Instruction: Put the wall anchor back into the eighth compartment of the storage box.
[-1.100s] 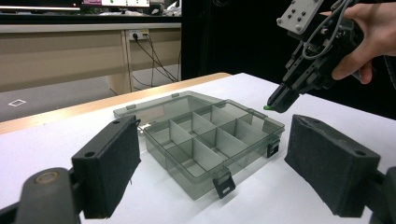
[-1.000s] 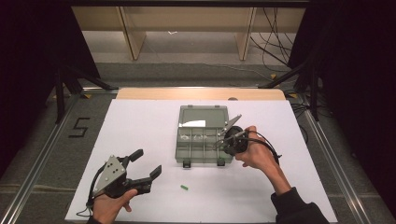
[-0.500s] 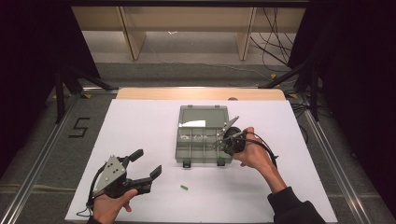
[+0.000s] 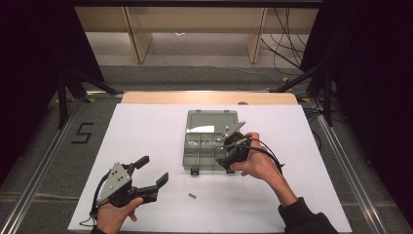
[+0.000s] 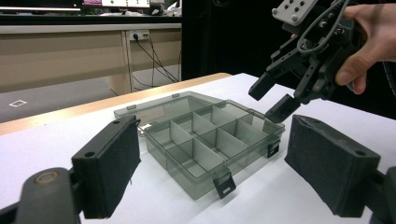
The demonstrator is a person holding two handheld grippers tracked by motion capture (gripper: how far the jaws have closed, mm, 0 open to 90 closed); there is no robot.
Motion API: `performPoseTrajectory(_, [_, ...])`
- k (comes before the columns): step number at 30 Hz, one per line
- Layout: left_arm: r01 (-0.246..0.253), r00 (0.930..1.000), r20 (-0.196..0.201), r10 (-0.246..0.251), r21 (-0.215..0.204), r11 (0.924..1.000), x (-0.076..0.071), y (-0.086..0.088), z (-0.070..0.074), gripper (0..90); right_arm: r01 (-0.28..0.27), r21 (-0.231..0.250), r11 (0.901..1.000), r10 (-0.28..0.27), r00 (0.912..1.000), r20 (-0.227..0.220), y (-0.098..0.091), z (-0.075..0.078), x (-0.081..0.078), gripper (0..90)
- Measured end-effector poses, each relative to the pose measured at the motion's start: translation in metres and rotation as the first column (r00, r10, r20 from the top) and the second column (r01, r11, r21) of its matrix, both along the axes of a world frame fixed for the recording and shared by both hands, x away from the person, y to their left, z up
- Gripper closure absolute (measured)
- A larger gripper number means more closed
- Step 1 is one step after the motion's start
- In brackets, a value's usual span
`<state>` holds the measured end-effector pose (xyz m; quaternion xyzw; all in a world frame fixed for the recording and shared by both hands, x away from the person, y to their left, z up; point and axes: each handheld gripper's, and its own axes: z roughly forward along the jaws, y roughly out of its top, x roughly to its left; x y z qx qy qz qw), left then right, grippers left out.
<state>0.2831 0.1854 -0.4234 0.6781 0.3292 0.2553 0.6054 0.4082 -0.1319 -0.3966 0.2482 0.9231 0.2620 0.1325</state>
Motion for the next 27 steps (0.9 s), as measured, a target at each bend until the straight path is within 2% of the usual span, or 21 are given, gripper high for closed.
performPoseTrajectory(2, [0.001,1.0000,0.001,-0.001,0.000,1.0000,0.000,0.000,0.000,16.6,0.001,0.000,1.0000,-0.001,1.0000,-0.004,0.002,0.001,-0.002,34.2])
performPoseTrajectory(6, [0.002,1.0000,0.005,-0.002,0.004,1.0000,0.000,0.001,0.000,16.6,-0.066,0.015,0.9977,0.066,0.9978,-0.004,0.017,0.001,-0.012,31.7])
performPoseTrajectory(7, [0.001,1.0000,0.005,-0.001,0.004,1.0000,0.000,0.001,0.000,16.6,-0.066,0.015,0.9977,0.066,0.9978,-0.004,0.017,0.001,-0.012,31.7])
performPoseTrajectory(8, [-0.001,1.0000,0.000,0.001,0.000,1.0000,0.000,0.000,0.000,16.6,-0.092,-0.001,0.9958,0.092,0.9957,-0.012,0.024,0.000,-0.018,31.4])
performPoseTrajectory(9, [-0.001,1.0000,0.000,0.001,0.001,1.0000,0.000,0.000,0.000,16.6,-0.092,-0.001,0.9958,0.092,0.9957,-0.012,0.024,0.000,-0.018,31.4])
performPoseTrajectory(12, [-0.001,1.0000,0.002,0.001,0.001,1.0000,0.000,0.000,0.000,16.6,-0.141,-0.003,0.9900,0.141,0.9896,-0.028,0.035,-0.003,-0.025,31.1])
performPoseTrajectory(17, [-0.001,1.0000,0.003,0.001,0.003,1.0000,0.000,0.000,0.000,16.6,-0.172,-0.011,0.9850,0.172,0.9846,-0.032,0.045,-0.007,-0.032,31.0])
performPoseTrajectory(21, [-0.005,1.0000,-0.002,0.005,-0.005,1.0000,0.000,0.000,0.000,16.6,-0.197,-0.019,0.9803,0.195,0.9794,-0.051,0.052,-0.010,-0.037,31.0])
performPoseTrajectory(27, [-0.005,1.0000,-0.002,0.005,-0.004,1.0000,0.000,0.000,0.000,16.6,-0.213,-0.031,0.9766,0.211,0.9760,-0.054,0.058,-0.013,-0.041,31.1])
